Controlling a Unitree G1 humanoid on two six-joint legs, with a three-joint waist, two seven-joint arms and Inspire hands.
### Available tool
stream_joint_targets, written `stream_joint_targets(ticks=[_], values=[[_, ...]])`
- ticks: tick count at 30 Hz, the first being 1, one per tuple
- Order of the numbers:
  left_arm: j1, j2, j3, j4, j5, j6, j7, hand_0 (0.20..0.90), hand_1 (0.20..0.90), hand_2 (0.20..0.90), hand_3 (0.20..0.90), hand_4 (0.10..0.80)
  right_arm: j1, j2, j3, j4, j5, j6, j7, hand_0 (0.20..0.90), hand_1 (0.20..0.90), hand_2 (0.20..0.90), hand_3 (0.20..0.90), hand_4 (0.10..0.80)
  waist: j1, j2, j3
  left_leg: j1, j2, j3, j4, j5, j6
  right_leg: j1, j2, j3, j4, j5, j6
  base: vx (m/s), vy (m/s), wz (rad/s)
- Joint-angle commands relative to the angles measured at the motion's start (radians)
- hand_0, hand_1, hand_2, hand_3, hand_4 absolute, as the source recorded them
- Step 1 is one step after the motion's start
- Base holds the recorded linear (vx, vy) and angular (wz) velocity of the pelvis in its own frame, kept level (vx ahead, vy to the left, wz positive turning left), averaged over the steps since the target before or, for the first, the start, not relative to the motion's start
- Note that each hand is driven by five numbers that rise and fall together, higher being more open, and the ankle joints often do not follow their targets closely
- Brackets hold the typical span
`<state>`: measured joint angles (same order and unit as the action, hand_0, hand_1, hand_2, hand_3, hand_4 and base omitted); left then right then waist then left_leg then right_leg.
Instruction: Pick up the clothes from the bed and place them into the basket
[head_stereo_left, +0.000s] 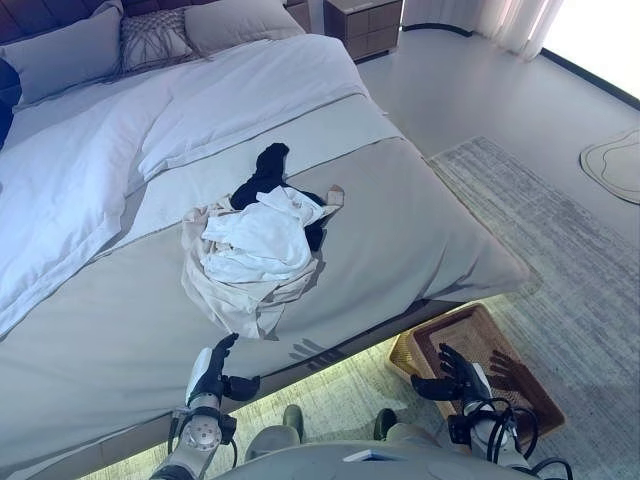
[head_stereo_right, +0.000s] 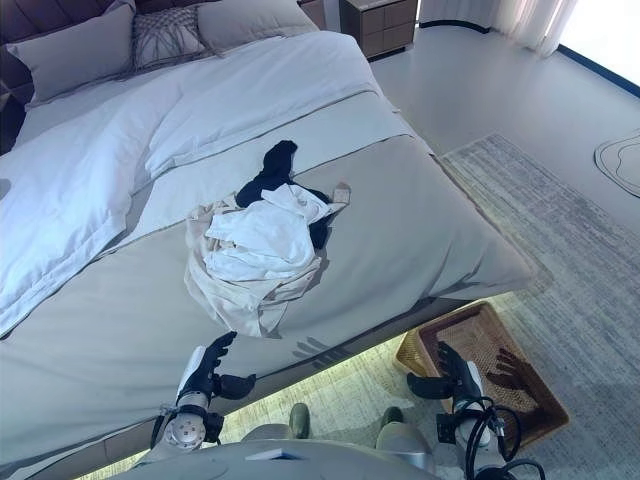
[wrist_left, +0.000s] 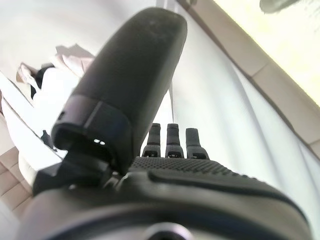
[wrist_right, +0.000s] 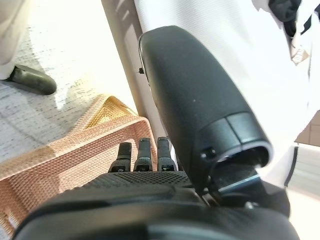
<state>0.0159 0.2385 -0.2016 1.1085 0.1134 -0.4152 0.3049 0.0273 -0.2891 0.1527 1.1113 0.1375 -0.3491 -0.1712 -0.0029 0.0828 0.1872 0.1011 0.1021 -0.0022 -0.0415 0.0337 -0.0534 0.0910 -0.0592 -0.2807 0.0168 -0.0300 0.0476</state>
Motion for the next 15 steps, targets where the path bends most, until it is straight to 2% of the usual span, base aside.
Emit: stream_joint_targets(ticks=[1,8,15], values=[[-0.043,0.056,0.011,-0.045,-0.054,-0.044,0.005,0.9,0.9,0.9,0.9,0.8,-0.057,0.016,-0.002,-0.021,-0.043,-0.018,-0.054,0.9,0.9,0.9,0.9,0.8,0.004,-0.073,-0.027,0.0,-0.022,0.083,0.037,-0.076,-0.005,0.023,-0.053,0.082,0.047,-0.069,0.022,0.0,0.0,0.0],[-0.049,0.056,-0.008,-0.05,-0.041,-0.043,0.003,0.9,0.9,0.9,0.9,0.8,-0.068,0.008,-0.002,-0.002,-0.058,0.029,-0.071,0.9,0.9,0.9,0.9,0.8,0.003,-0.076,-0.021,-0.001,-0.019,0.086,0.047,-0.083,0.001,0.018,-0.05,0.087,0.055,-0.07,0.022,0.0,0.0,0.0],[-0.046,0.056,-0.013,-0.055,-0.038,-0.049,0.025,0.9,0.9,0.9,0.9,0.8,-0.069,0.001,0.009,-0.029,-0.1,0.023,-0.128,0.9,0.9,0.9,0.9,0.8,0.004,-0.075,-0.015,0.003,-0.019,0.088,0.046,-0.086,0.004,0.016,-0.055,0.084,0.062,-0.07,0.023,0.0,0.0,0.0]])
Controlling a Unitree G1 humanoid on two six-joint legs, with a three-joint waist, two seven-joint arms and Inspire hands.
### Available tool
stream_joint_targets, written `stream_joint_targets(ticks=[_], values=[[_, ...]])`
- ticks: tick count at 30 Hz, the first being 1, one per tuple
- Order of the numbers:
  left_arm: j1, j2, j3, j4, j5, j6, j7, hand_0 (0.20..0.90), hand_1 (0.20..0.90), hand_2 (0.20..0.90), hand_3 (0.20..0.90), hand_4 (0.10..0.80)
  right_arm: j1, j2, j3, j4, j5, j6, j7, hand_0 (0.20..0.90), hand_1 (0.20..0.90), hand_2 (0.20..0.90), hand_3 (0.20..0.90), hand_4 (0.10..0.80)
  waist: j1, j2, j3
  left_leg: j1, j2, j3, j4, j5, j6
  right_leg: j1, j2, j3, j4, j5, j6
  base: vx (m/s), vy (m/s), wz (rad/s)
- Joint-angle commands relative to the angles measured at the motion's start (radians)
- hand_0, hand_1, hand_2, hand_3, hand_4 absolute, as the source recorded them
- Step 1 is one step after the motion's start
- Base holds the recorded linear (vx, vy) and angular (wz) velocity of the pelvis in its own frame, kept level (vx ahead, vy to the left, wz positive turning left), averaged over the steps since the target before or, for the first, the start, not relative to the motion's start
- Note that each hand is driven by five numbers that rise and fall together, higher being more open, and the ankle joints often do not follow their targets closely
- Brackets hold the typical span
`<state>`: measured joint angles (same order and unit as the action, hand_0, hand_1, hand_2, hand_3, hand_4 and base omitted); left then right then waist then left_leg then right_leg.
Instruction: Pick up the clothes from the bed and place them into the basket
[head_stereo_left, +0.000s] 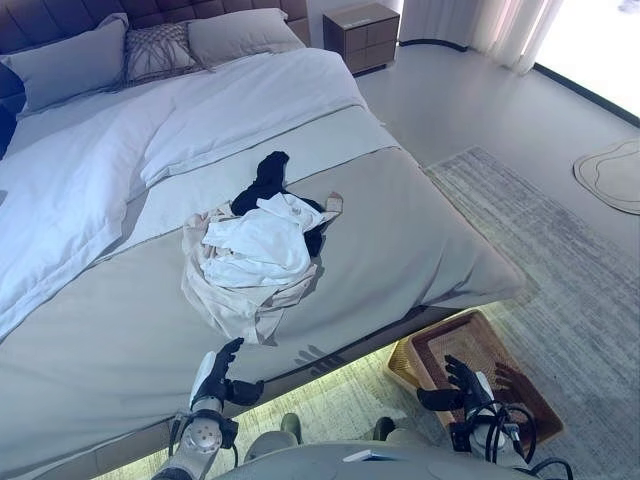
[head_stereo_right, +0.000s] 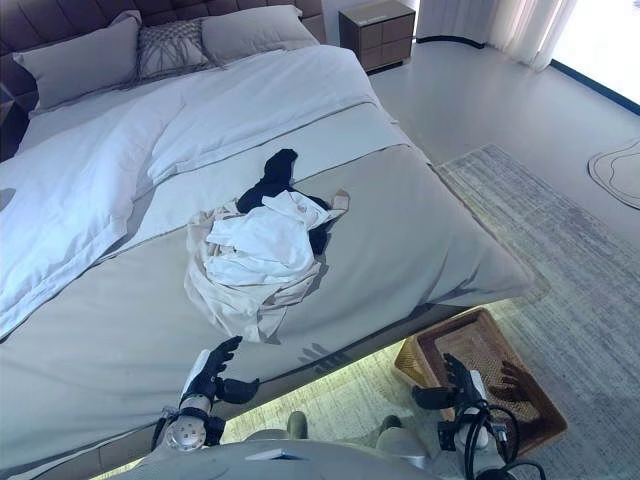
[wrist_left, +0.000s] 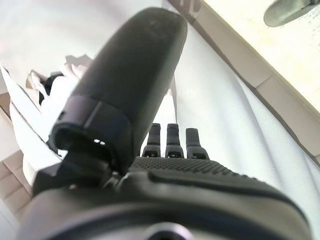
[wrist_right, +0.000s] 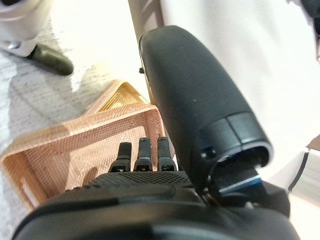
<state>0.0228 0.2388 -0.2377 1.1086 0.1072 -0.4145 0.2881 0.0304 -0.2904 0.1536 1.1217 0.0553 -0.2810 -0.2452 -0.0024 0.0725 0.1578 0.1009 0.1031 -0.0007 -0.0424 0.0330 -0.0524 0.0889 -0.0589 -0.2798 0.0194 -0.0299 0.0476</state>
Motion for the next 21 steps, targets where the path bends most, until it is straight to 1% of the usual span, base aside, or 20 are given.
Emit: stream_joint_targets(ticks=[1,3,7,9,10,13,14,16,18,19,20,21], values=[[-0.052,0.055,0.023,-0.055,-0.031,-0.05,0.045,0.9,0.9,0.9,0.9,0.8,-0.072,0.002,0.008,-0.041,-0.021,-0.045,-0.055,0.9,0.9,0.9,0.9,0.8,0.003,-0.064,0.014,0.004,-0.02,0.086,0.046,-0.085,0.004,0.018,-0.055,0.083,0.059,-0.07,0.023,0.0,0.0,0.0],[-0.049,0.053,0.027,-0.053,-0.024,-0.053,0.065,0.9,0.9,0.9,0.9,0.8,-0.069,0.004,0.013,-0.058,-0.037,-0.052,-0.063,0.9,0.9,0.9,0.9,0.8,0.002,-0.063,0.014,0.004,-0.022,0.085,0.046,-0.085,0.004,0.018,-0.056,0.084,0.06,-0.07,0.023,-0.006,0.018,0.0],[-0.049,0.054,0.03,-0.066,-0.017,-0.051,0.082,0.9,0.9,0.9,0.9,0.8,-0.066,0.002,0.021,-0.096,-0.005,-0.072,-0.033,0.9,0.9,0.9,0.9,0.8,0.004,-0.062,0.013,0.007,-0.025,0.081,0.045,-0.085,0.002,0.022,-0.059,0.082,0.059,-0.07,0.023,-0.002,0.008,0.0],[-0.047,0.058,0.031,-0.083,-0.013,-0.046,0.085,0.9,0.9,0.9,0.9,0.8,-0.066,-0.002,0.02,-0.126,-0.009,-0.093,-0.042,0.9,0.9,0.9,0.9,0.8,0.007,-0.062,0.014,0.008,-0.026,0.078,0.044,-0.085,0.002,0.025,-0.061,0.08,0.059,-0.07,0.023,0.0,0.0,0.0],[-0.046,0.059,0.031,-0.092,-0.008,-0.046,0.088,0.9,0.9,0.9,0.9,0.8,-0.069,-0.006,0.023,-0.144,-0.009,-0.094,-0.054,0.9,0.9,0.9,0.9,0.8,0.01,-0.063,0.014,0.007,-0.026,0.076,0.043,-0.084,0.002,0.026,-0.062,0.078,0.058,-0.07,0.024,0.0,0.0,0.0],[-0.041,0.073,0.033,-0.122,0.007,-0.043,0.081,0.9,0.9,0.9,0.9,0.8,-0.076,-0.025,0.022,-0.201,0.018,-0.098,-0.035,0.9,0.9,0.9,0.9,0.8,0.02,-0.065,0.014,0.007,-0.027,0.07,0.038,-0.082,0.001,0.03,-0.064,0.071,0.056,-0.068,0.025,0.0,0.0,0.0],[-0.038,0.077,0.034,-0.133,0.019,-0.042,0.076,0.9,0.9,0.9,0.9,0.8,-0.082,-0.035,0.022,-0.227,-0.011,-0.104,-0.037,0.9,0.9,0.9,0.9,0.8,0.025,-0.066,0.014,0.007,-0.028,0.066,0.036,-0.08,0.001,0.031,-0.064,0.068,0.054,-0.067,0.025,0.011,-0.014,0.04],[-0.037,0.082,0.031,-0.143,0.028,-0.04,0.073,0.9,0.9,0.9,0.9,0.8,-0.087,-0.047,0.028,-0.261,-0.026,-0.093,-0.045,0.9,0.9,0.9,0.9,0.8,0.029,-0.068,0.014,0.006,-0.028,0.064,0.034,-0.08,0.001,0.033,-0.065,0.065,0.051,-0.066,0.025,0.013,-0.016,0.05],[-0.025,0.106,0.03,-0.174,0.044,-0.023,0.048,0.9,0.9,0.9,0.9,0.8,-0.116,-0.098,0.04,-0.383,-0.102,-0.055,-0.08,0.9,0.9,0.9,0.9,0.8,0.047,-0.076,0.014,0.003,-0.028,0.055,0.027,-0.076,-0.001,0.036,-0.065,0.053,0.045,-0.064,0.026,0.03,-0.039,0.08],[-0.023,0.11,0.028,-0.175,0.047,-0.025,0.045,0.9,0.9,0.9,0.9,0.8,-0.125,-0.108,0.044,-0.399,-0.11,-0.045,-0.086,0.9,0.9,0.9,0.9,0.8,0.051,-0.078,0.014,0.002,-0.028,0.054,0.026,-0.075,-0.001,0.037,-0.066,0.051,0.044,-0.064,0.026,0.023,-0.052,0.18],[-0.019,0.119,0.022,-0.181,0.057,-0.024,0.04,0.9,0.9,0.9,0.9,0.8,-0.153,-0.138,0.052,-0.438,-0.157,-0.04,-0.115,0.9,0.9,0.9,0.9,0.8,0.064,-0.082,0.016,-0.005,-0.029,0.049,0.026,-0.074,-0.002,0.035,-0.067,0.045,0.044,-0.063,0.026,0.01,-0.04,0.23],[-0.02,0.123,0.018,-0.181,0.06,-0.027,0.039,0.9,0.9,0.9,0.9,0.8,-0.167,-0.155,0.053,-0.454,-0.155,-0.028,-0.116,0.9,0.9,0.9,0.9,0.8,0.069,-0.083,0.017,-0.008,-0.029,0.047,0.026,-0.073,-0.002,0.034,-0.067,0.042,0.044,-0.064,0.026,0.007,-0.047,0.17]])
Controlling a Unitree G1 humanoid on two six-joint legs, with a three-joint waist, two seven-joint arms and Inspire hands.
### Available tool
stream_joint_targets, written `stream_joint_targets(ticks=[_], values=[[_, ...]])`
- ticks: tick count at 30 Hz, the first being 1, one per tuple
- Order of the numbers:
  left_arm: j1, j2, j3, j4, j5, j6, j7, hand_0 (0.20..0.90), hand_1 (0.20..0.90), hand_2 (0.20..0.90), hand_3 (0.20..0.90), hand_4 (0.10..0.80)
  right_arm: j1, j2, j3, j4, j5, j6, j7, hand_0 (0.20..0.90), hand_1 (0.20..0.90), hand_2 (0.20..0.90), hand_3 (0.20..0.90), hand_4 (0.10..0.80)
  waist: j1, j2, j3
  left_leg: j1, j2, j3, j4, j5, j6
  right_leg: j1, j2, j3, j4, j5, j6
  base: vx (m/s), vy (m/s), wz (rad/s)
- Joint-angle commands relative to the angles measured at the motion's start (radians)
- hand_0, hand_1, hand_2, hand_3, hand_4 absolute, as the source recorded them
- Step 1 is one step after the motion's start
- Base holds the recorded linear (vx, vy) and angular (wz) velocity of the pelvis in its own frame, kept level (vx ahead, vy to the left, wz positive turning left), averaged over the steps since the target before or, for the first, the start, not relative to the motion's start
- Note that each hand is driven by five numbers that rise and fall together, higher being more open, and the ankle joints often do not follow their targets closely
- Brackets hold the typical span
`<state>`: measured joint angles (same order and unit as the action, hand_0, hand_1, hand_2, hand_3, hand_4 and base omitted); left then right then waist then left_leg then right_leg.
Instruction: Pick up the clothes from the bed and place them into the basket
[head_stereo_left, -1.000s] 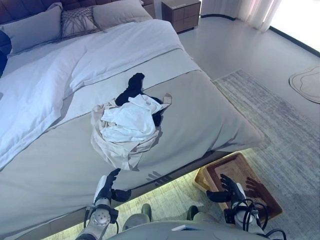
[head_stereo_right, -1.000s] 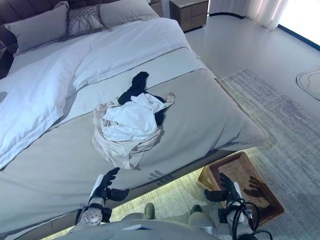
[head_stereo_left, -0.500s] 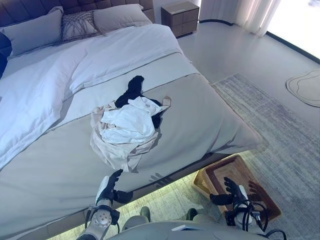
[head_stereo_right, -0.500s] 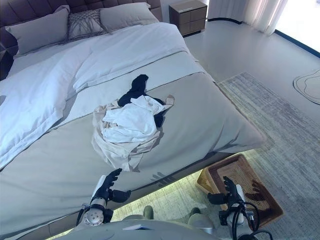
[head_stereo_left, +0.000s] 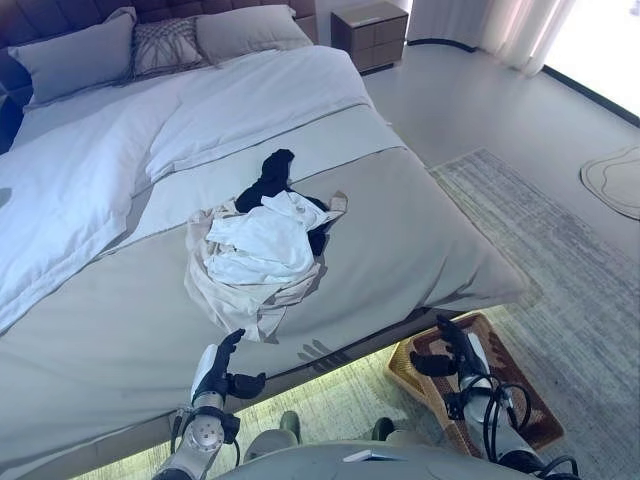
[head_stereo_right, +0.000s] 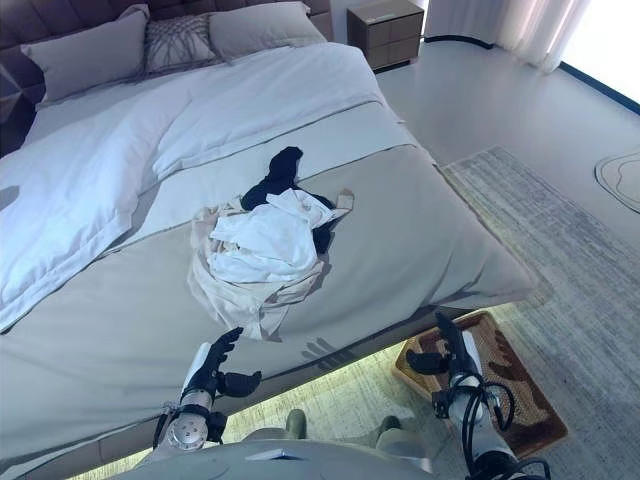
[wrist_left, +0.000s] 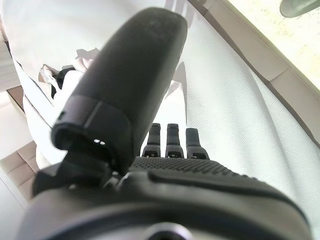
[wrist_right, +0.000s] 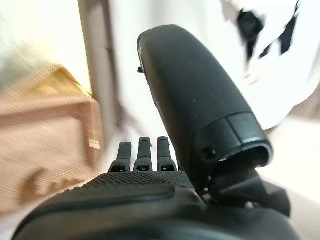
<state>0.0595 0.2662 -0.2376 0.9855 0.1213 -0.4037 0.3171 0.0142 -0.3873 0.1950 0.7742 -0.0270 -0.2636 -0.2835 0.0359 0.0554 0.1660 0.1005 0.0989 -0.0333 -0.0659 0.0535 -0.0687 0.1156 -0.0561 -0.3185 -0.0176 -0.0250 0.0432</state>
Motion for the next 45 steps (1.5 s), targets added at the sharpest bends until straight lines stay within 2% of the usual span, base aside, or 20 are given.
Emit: stream_joint_targets(ticks=[1,2,5,10,13,15,21,23,25,29,32,39,45], values=[[-0.059,0.103,0.01,-0.06,0.052,-0.039,0.006,0.9,0.9,0.9,0.9,0.8,-0.184,-0.091,0.016,-0.132,-0.082,-0.029,-0.092,0.9,0.9,0.9,0.9,0.8,0.044,-0.069,0.011,-0.015,-0.026,0.074,0.051,-0.092,0.015,0.003,-0.069,0.075,0.084,-0.07,0.028,0.004,-0.027,0.09],[-0.06,0.106,0.007,-0.061,0.055,-0.038,0.004,0.9,0.9,0.9,0.9,0.8,-0.195,-0.101,0.018,-0.139,-0.096,-0.03,-0.101,0.9,0.9,0.9,0.9,0.8,0.049,-0.07,0.012,-0.018,-0.026,0.072,0.051,-0.092,0.015,0.002,-0.069,0.073,0.086,-0.071,0.028,0.015,-0.031,0.07],[-0.074,0.128,-0.022,-0.063,0.088,-0.051,-0.008,0.9,0.9,0.9,0.9,0.8,-0.345,-0.193,0.054,-0.19,-0.155,0.071,-0.114,0.9,0.9,0.9,0.9,0.8,0.09,-0.074,0.029,-0.05,-0.031,0.044,0.066,-0.086,0.016,-0.022,-0.067,0.05,0.125,-0.089,0.015,0.027,-0.01,0.24],[-0.084,0.154,-0.062,-0.083,0.108,-0.064,-0.003,0.9,0.9,0.9,0.9,0.8,-0.537,-0.257,0.126,-0.191,-0.2,0.202,-0.102,0.9,0.9,0.9,0.9,0.8,0.139,-0.071,0.061,-0.109,-0.041,0.001,0.111,-0.081,0.009,-0.058,-0.075,0.014,0.172,-0.108,-0.007,0.021,0.045,0.23],[-0.121,0.164,-0.108,-0.089,0.095,-0.078,0.002,0.9,0.9,0.9,0.9,0.8,-0.736,-0.313,0.187,-0.144,-0.23,0.267,-0.082,0.9,0.9,0.9,0.9,0.8,0.182,-0.046,0.134,-0.2,-0.063,-0.038,0.175,-0.075,0.003,-0.136,-0.099,-0.023,0.24,-0.119,-0.027,-0.175,0.148,0.37],[-0.134,0.165,-0.13,-0.089,0.104,-0.091,0.016,0.9,0.9,0.9,0.9,0.8,-0.834,-0.333,0.222,-0.11,-0.247,0.288,-0.086,0.9,0.9,0.9,0.9,0.8,0.2,-0.03,0.181,-0.25,-0.074,-0.044,0.225,-0.081,0.006,-0.194,-0.116,-0.03,0.312,-0.138,-0.035,-0.137,0.142,0.25],[-0.138,0.177,-0.168,-0.122,0.122,-0.111,0.051,0.9,0.9,0.9,0.9,0.8,-0.979,-0.35,0.297,-0.052,-0.297,0.305,-0.081,0.9,0.9,0.9,0.9,0.8,0.236,-0.008,0.268,-0.381,-0.103,-0.051,0.389,-0.115,0.031,-0.334,-0.17,-0.037,0.526,-0.186,-0.058,-0.063,0.122,0.26],[-0.129,0.183,-0.174,-0.14,0.112,-0.111,0.06,0.9,0.9,0.9,0.9,0.8,-1.008,-0.35,0.318,-0.042,-0.313,0.307,-0.069,0.9,0.9,0.9,0.9,0.8,0.249,-0.009,0.291,-0.413,-0.119,-0.051,0.455,-0.165,0.04,-0.372,-0.189,-0.025,0.615,-0.235,-0.055,0.068,0.07,0.23],[-0.13,0.189,-0.18,-0.164,0.095,-0.112,0.069,0.9,0.9,0.9,0.9,0.8,-1.038,-0.345,0.331,-0.029,-0.34,0.31,-0.056,0.9,0.9,0.9,0.9,0.8,0.262,-0.006,0.317,-0.466,-0.146,-0.05,0.532,-0.196,0.057,-0.417,-0.206,-0.024,0.695,-0.264,-0.064,0.033,0.077,0.2],[-0.126,0.213,-0.186,-0.261,0.059,-0.108,0.065,0.9,0.9,0.9,0.9,0.8,-1.098,-0.352,0.365,-0.019,-0.388,0.341,-0.036,0.9,0.9,0.9,0.9,0.8,0.291,0.012,0.354,-0.564,-0.184,-0.047,0.654,-0.236,0.085,-0.512,-0.244,-0.021,0.845,-0.309,-0.076,-0.02,0.078,0.2],[-0.107,0.238,-0.199,-0.338,0.039,-0.118,0.058,0.9,0.9,0.9,0.9,0.8,-1.141,-0.35,0.389,-0.004,-0.397,0.351,-0.031,0.9,0.9,0.9,0.9,0.8,0.313,0.032,0.354,-0.647,-0.199,-0.042,0.736,-0.262,0.103,-0.595,-0.262,-0.024,0.941,-0.339,-0.085,-0.015,0.113,0.19],[-0.093,0.282,-0.219,-0.447,0.017,-0.13,0.057,0.9,0.9,0.9,0.9,0.8,-1.216,-0.333,0.424,0.02,-0.377,0.399,-0.007,0.9,0.9,0.9,0.9,0.8,0.337,0.054,0.354,-0.788,-0.224,-0.031,0.868,-0.296,0.124,-0.739,-0.269,-0.02,1.071,-0.378,-0.101,-0.017,0.046,0.13],[-0.107,0.3,-0.248,-0.51,-0.01,-0.133,0.064,0.9,0.9,0.9,0.9,0.8,-1.288,-0.311,0.441,0.076,-0.349,0.471,-0.075,0.9,0.9,0.9,0.9,0.8,0.349,0.07,0.354,-0.884,-0.238,-0.027,0.963,-0.322,0.139,-0.837,-0.27,-0.026,1.155,-0.4,-0.11,-0.014,0.005,0.22]])
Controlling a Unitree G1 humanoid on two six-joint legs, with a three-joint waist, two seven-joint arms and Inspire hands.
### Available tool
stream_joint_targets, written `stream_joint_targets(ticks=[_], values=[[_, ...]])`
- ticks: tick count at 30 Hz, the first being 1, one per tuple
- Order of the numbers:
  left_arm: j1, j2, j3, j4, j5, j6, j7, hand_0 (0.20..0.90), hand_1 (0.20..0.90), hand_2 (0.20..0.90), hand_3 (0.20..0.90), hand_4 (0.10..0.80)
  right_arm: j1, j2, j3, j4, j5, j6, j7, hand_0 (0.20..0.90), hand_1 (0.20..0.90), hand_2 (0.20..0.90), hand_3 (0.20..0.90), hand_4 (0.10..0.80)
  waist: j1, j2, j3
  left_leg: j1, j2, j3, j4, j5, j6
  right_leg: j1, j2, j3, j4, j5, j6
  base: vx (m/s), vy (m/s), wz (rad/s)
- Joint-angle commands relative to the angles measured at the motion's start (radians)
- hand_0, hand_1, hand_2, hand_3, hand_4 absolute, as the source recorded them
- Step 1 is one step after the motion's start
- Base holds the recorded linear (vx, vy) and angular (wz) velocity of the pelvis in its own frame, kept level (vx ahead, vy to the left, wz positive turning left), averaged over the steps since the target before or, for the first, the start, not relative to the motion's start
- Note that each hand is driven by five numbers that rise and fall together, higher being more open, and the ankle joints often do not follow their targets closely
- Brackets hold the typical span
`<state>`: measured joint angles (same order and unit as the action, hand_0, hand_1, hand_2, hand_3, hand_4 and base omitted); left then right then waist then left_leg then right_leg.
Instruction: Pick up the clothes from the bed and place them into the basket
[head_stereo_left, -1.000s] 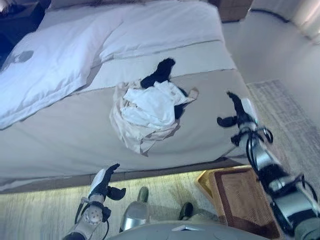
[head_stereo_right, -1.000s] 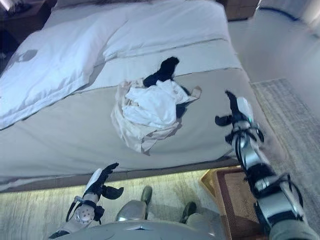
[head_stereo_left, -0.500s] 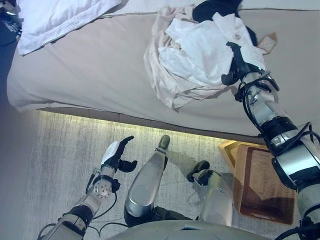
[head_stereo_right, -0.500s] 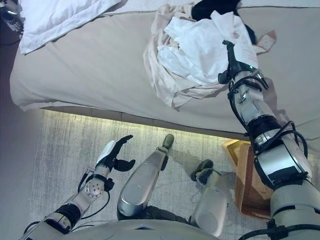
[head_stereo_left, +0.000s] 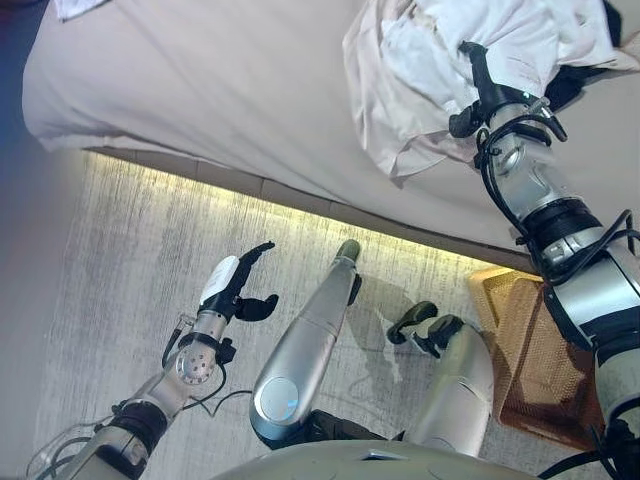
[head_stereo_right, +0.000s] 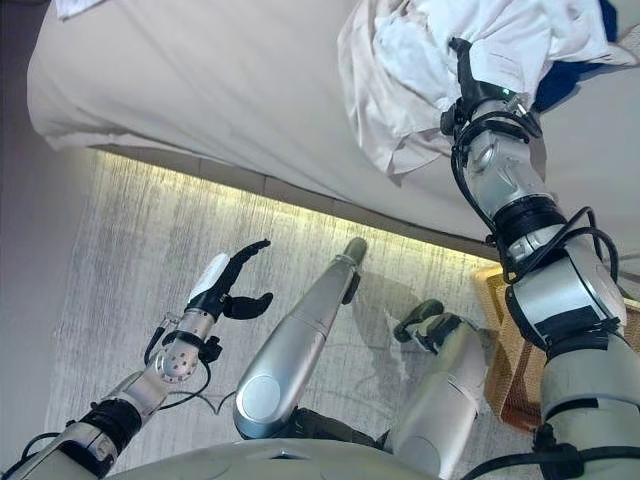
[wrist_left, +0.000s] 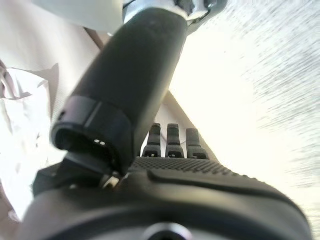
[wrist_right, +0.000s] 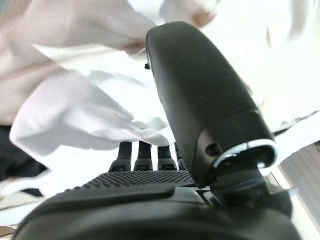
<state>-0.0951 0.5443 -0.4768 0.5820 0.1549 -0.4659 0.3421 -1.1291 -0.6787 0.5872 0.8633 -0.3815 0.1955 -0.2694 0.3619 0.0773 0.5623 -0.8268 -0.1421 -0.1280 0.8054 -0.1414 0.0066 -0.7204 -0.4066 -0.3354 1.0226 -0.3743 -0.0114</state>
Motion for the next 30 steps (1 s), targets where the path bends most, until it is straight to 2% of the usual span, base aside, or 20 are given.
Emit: stream_joint_targets(ticks=[1,5,7,8,20,24,30], values=[[0.049,0.025,-0.011,-0.114,-0.048,-0.073,0.038,0.9,0.9,0.9,0.9,0.8,-0.154,-0.021,0.044,-0.003,0.015,0.018,-0.101,0.9,0.9,0.9,0.9,0.8,0.023,0.05,-0.042,0.034,0.001,0.069,0.103,-0.13,0.065,-0.011,0.081,-0.009,0.125,-0.053,-0.056,-0.004,-0.002,0.15],[0.054,0.034,-0.011,-0.119,-0.068,-0.094,0.04,0.9,0.9,0.9,0.9,0.8,-0.198,-0.04,0.043,0.033,0.037,0.029,-0.098,0.9,0.9,0.9,0.9,0.8,0.023,0.054,-0.042,0.01,-0.003,0.073,0.138,-0.144,0.067,-0.034,0.081,-0.007,0.147,-0.06,-0.057,0.0,-0.003,0.02],[0.057,0.031,-0.009,-0.122,-0.07,-0.101,0.041,0.9,0.9,0.9,0.9,0.8,-0.212,-0.049,0.05,0.041,0.045,0.038,-0.093,0.759,0.759,0.759,0.735,0.635,0.022,0.056,-0.042,0.005,-0.003,0.076,0.144,-0.146,0.066,-0.039,0.079,-0.005,0.15,-0.061,-0.057,0.016,-0.007,0.02],[0.067,0.031,-0.008,-0.135,-0.068,-0.101,0.043,0.9,0.9,0.9,0.9,0.8,-0.216,-0.059,0.051,0.04,0.053,0.045,-0.093,0.3,0.3,0.3,0.2,0.1,0.019,0.058,-0.042,0.004,-0.001,0.079,0.151,-0.149,0.063,-0.041,0.077,-0.004,0.153,-0.061,-0.055,0.037,-0.005,0.07],[0.102,0.039,0.01,-0.131,-0.055,-0.128,0.035,0.9,0.9,0.9,0.9,0.8,-0.208,-0.121,0.046,0.062,0.037,0.038,-0.087,0.3,0.3,0.3,0.2,0.1,-0.001,0.047,-0.042,0.071,0.021,0.084,0.113,-0.148,0.049,0.02,0.085,-0.005,0.09,-0.032,-0.042,0.016,-0.007,-0.03],[0.106,0.035,0.007,-0.107,-0.05,-0.132,0.034,0.9,0.9,0.9,0.9,0.8,-0.192,-0.138,0.047,0.065,0.02,0.023,-0.073,0.3,0.3,0.3,0.2,0.1,-0.014,0.037,-0.042,0.126,0.037,0.085,0.081,-0.149,0.042,0.069,0.087,0.005,0.049,-0.015,-0.034,0.014,0.003,-0.08],[0.099,0.027,0.015,-0.053,-0.046,-0.107,0.024,0.9,0.9,0.9,0.9,0.8,-0.152,-0.153,0.037,0.06,0.018,-0.006,-0.048,0.3,0.3,0.3,0.2,0.1,-0.037,0.01,-0.042,0.28,0.077,0.096,-0.039,-0.126,0.026,0.211,0.085,0.014,-0.057,0.02,-0.01,0.022,0.002,-0.21]])
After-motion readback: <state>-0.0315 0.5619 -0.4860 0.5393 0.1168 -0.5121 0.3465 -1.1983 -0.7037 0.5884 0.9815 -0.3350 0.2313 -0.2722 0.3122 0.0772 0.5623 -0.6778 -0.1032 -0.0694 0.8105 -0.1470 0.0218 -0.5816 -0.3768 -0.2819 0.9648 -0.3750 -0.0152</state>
